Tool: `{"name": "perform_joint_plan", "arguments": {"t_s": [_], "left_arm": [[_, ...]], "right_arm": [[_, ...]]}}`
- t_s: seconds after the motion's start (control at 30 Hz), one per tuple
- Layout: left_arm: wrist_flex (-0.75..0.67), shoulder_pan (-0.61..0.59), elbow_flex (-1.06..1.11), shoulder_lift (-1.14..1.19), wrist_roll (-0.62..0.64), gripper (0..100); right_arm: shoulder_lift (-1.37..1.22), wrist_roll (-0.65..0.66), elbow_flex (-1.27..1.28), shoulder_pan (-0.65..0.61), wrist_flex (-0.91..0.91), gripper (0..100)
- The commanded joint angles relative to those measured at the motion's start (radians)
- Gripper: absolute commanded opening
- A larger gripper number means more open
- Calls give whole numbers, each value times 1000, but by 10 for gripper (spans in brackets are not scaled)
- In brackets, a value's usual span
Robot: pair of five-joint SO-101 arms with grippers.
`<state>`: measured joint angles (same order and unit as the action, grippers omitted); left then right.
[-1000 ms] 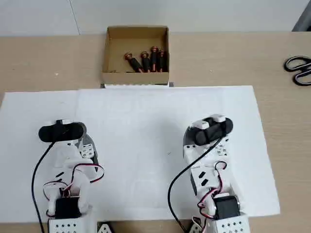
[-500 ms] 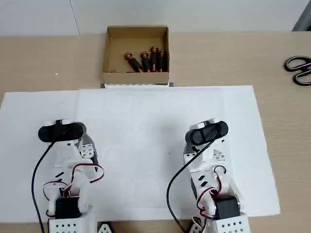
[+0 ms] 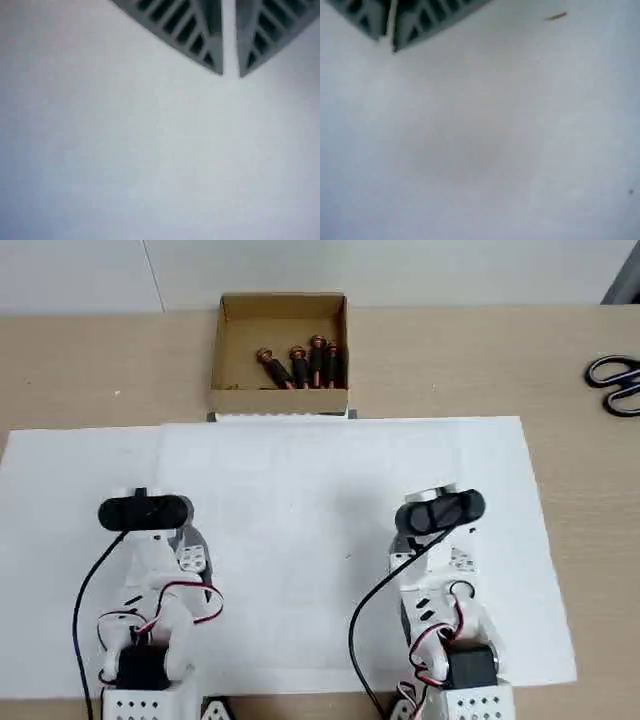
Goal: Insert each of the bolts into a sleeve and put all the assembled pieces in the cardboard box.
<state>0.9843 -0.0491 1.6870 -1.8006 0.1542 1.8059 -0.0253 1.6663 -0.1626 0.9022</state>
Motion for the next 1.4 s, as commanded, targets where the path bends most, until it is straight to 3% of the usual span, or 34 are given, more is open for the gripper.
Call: {"name": "perform_joint_plan", "arguments": {"t_s": [0.0, 0.3, 1.37], "left_arm": [[81, 14, -61, -12, 0, 5], [267, 14, -111, -12, 0, 5], [272, 12, -111, -12, 5, 5]], "right_arm": [[5, -12, 18, 13, 8, 4], [5, -12, 18, 13, 8, 4], [7, -11, 18, 7, 36, 4]]}}
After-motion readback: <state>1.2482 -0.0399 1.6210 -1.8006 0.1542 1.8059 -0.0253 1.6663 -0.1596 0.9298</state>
